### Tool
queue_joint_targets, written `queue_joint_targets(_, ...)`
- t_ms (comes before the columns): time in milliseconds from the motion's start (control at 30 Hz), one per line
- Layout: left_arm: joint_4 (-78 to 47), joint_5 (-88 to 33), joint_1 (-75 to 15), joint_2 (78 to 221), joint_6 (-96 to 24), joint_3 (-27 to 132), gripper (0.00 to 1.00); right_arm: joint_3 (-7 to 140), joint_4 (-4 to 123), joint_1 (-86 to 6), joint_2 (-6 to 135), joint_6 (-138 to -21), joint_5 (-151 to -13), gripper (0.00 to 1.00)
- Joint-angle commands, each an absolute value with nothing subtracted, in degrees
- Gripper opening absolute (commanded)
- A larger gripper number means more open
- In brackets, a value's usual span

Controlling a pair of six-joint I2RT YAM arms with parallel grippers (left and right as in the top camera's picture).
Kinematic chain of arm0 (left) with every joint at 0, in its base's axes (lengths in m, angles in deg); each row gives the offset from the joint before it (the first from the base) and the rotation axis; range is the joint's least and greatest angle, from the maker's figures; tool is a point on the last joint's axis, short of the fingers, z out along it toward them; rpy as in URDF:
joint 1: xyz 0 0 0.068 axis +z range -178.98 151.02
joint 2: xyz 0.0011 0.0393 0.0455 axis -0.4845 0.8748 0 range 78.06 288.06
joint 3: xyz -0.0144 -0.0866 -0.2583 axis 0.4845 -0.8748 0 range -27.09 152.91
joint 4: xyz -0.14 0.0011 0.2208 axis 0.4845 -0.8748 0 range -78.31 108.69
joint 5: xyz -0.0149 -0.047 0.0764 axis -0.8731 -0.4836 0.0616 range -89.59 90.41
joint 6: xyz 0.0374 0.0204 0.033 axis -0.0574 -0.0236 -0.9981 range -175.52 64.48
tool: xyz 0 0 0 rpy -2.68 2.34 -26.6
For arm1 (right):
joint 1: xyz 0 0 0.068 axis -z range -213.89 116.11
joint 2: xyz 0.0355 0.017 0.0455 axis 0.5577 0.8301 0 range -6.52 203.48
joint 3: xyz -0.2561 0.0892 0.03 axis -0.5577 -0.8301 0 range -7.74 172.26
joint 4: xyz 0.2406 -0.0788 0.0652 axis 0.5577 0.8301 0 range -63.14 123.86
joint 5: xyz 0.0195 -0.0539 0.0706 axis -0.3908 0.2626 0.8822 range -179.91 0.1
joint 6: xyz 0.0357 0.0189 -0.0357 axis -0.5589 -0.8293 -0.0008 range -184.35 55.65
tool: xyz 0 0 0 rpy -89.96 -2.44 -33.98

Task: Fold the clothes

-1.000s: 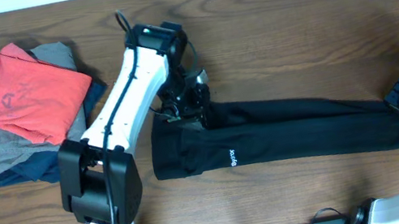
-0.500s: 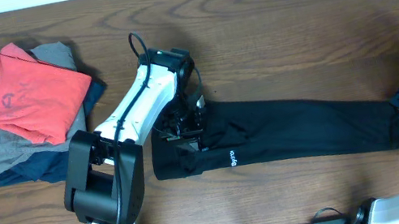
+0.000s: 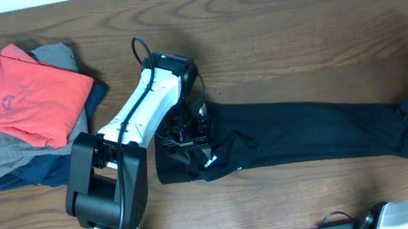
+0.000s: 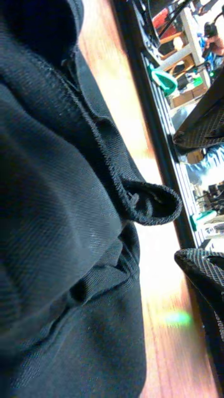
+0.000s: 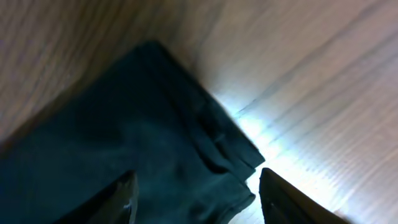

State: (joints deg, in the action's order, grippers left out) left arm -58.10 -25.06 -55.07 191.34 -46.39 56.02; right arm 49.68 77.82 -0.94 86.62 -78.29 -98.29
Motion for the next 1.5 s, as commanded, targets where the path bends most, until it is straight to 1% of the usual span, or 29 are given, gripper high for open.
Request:
queue_joint_targets(0,-57.23,-23.93,-55.04,191.53,-46.68,56.02,0.55,49.66,77.87,0.67,88.7,-73.59,-95.66,0.63)
queue_joint_targets(167,-56.79,-23.86,-55.04,191.53,-46.7,56.02,0.54,49.66,76.88,1.66,91.1,-73.24,-98.05,0.7)
queue_joint_targets(267,-56.77,-21.44,-55.04,191.38,-46.68,56.02,0.54,49.66,74.96,2.07,92.37,-73.11,-97.63,0.73)
queue_joint_targets(433,-54.19,-19.67,-54.76,188.58,-46.65,56.06,0.54,49.66,72.45,2.09,95.54,-68.76,-96.28,0.77)
queue_joint_targets(567,-50.63,-19.64,-54.41,184.1,-46.63,56.06,0.54,49.66,71.62,2.09,99.43,-68.45,-96.21,0.8)
queue_joint_targets(667,-49.23,-19.49,-54.34,181.06,-46.65,56.06,0.55,49.66,71.35,2.09,102.36,-67.38,-93.15,0.79)
queue_joint_targets(733,-48.82,-19.05,-54.32,179.73,-46.65,56.06,0.55,49.66,71.05,2.09,103.54,-65.98,-89.63,0.69)
queue_joint_targets(867,-48.66,-17.94,-54.28,179.1,-45.93,56.06,0.55,49.71,70.76,2.09,103.76,-64.43,-85.74,0.28)
queue_joint_targets(900,-48.66,-17.92,-54.24,179.1,-45.76,56.06,0.55,49.71,70.83,2.09,103.74,-64.43,-85.76,0.19)
queue_joint_targets(1000,-48.49,-17.9,-54.17,179.1,-44.91,56.06,0.55,50.52,71.46,2.09,103.67,-64.58,-85.63,0.01)
queue_joint_targets(1167,-48.53,-17.92,-52.14,179.03,-44.64,56.06,0.55,57.4,76.53,2.09,102.69,-64.76,-85.81,0.01)
queue_joint_targets(1300,-49.38,-17.96,-49.1,178.83,-44.01,56.06,0.55,66.73,84.03,2.09,100.61,-69.89,-91.56,0.01)
queue_joint_targets(1467,-50.45,-17.98,-46.21,178.7,-44.01,56.06,0.55,75.13,90.33,0.59,97.09,-70.11,-88.45,0.01)
